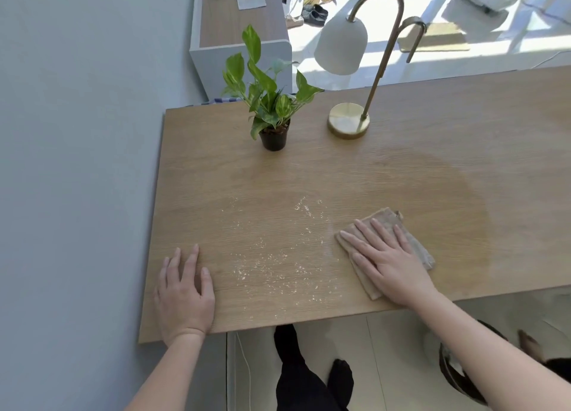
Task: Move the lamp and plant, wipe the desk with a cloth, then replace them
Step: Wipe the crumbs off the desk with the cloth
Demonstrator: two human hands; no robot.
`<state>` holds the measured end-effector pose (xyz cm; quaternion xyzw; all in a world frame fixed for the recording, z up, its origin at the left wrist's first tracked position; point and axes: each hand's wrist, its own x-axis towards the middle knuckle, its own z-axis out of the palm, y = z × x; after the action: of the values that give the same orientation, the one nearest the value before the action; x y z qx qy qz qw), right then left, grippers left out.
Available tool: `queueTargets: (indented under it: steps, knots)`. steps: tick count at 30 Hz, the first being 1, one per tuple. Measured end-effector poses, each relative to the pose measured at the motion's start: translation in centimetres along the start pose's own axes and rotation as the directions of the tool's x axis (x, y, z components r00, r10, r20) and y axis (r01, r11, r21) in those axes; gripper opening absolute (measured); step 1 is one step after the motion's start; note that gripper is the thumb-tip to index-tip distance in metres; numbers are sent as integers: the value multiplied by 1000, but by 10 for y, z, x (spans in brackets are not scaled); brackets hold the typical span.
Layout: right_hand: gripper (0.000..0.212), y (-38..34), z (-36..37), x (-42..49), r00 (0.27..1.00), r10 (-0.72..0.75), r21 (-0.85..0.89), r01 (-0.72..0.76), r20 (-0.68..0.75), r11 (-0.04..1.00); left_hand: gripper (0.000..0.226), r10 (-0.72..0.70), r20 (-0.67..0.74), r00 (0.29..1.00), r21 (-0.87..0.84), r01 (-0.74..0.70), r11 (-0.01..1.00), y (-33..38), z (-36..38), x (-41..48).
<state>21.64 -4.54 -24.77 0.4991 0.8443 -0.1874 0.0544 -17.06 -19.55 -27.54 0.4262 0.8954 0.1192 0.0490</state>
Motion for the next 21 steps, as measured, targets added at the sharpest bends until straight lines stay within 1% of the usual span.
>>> queueTargets:
  steps: [1,3,6,8,9,10,12,14,15,17,19,21]
  knots:
    - [51,12,-6,-1,1000,18,4,-18,-4,1000,51,-3,-1,1000,-6,3,1000,1,0,1]
    - [50,21,-17,15,989,138,29,-137,-51,990,53,-9,0,1000,-6,9,1000,4,2,0]
    - [51,-3,-19,62,936,338,98,-329,-96,939,53,-11,-2,1000,-7,11,1000,1,3,2]
    - [54,-25,-14,83,908,408,127,-395,-97,910,51,-3,-2,1000,-9,3,1000,0,3,1]
    - [54,-34,-12,87,914,395,125,-382,-95,916,50,-1,-6,1000,-12,1,1000,1,3,1]
    - [53,-38,-10,86,936,340,110,-329,-92,938,52,-4,-13,1000,-15,4,1000,1,3,1]
    - [53,-33,-7,68,986,158,53,-155,-60,987,57,-7,-18,1000,-13,7,1000,0,2,0]
    - [53,-11,-7,42,999,24,-1,-24,-23,1000,55,7,-26,1000,-13,-7,1000,0,2,-1]
    - [53,2,-11,33,1000,5,-10,-5,-15,1000,52,9,-30,1000,-16,-9,1000,1,1,0]
    - [51,23,-23,32,997,64,10,-63,-31,998,50,4,-30,1000,-24,-5,1000,3,3,2]
    - [50,23,-33,56,978,199,54,-195,-65,979,55,-5,-32,999,-24,4,1000,4,4,2]
    - [51,4,-36,89,941,325,112,-314,-98,943,58,-11,-33,999,-29,10,1000,3,4,1]
